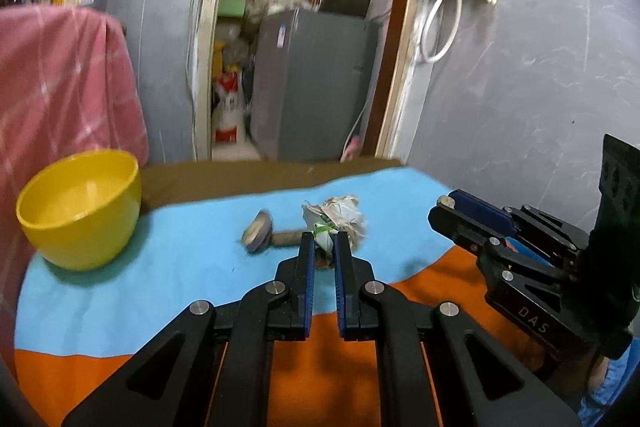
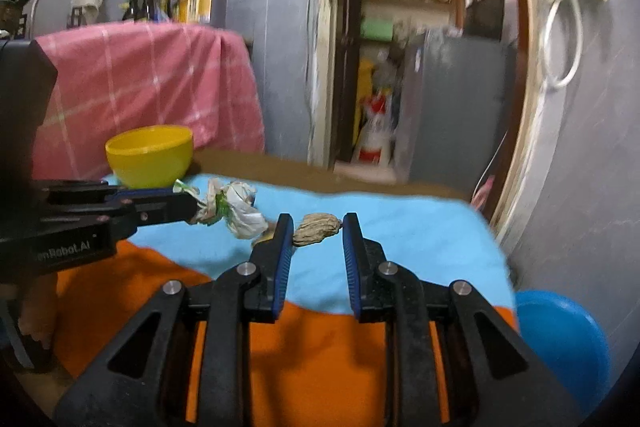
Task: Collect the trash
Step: 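Carry both scraps over the blue bucket and open both grippers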
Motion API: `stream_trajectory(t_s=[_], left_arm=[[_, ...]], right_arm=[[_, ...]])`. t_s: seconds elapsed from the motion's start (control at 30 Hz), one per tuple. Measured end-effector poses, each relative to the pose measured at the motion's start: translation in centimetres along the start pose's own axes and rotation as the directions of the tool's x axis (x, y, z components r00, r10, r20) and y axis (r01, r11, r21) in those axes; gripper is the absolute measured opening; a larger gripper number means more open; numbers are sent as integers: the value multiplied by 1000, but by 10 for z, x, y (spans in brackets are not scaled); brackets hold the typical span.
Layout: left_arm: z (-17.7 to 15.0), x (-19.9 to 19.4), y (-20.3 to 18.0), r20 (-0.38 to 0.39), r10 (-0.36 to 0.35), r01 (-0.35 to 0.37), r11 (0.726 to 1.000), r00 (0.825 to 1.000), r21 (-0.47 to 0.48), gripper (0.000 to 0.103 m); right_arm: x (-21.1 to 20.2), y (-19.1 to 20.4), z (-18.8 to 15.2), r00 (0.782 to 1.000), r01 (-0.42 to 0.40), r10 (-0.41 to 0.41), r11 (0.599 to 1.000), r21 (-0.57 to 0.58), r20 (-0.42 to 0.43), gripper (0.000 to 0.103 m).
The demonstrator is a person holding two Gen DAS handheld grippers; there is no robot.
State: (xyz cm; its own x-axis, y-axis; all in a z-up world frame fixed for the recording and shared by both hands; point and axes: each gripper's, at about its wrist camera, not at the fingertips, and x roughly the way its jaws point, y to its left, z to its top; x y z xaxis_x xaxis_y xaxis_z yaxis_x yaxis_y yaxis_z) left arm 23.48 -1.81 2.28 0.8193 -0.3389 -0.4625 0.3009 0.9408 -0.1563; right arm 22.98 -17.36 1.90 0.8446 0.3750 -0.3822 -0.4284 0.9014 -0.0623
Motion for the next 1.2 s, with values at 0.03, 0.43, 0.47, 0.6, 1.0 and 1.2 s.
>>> stream_trajectory(t_s=[0.03,0.43,0.47,0.6,1.0,1.2], left_arm=[[2,-2,-5,17,1,-1,1000,1000,3,7],[29,-31,-51,233,-90,92,996,968,1,7],[31,-30,-57,243,-94,96,995,965,3,7],[39,-26,-73,260,-119,119,993,958,16,7],[51,16,-140,196,-235,221,971,952,88,7],[53,44,-157,127,-282,274,959,951,80,7]], right_arm=[[-4,-2,1,1000,6,-6,1000,2,18,53],[-72,-29,12,945,153,-164,986,60,283,53],[-76,-31,12,942,163,-174,985,61,288,53],[-90,-44,10,923,223,-237,972,79,304,53],[-117,-101,-2,880,356,-402,911,208,254,53],[-115,-127,-9,875,399,-453,875,276,170,53]])
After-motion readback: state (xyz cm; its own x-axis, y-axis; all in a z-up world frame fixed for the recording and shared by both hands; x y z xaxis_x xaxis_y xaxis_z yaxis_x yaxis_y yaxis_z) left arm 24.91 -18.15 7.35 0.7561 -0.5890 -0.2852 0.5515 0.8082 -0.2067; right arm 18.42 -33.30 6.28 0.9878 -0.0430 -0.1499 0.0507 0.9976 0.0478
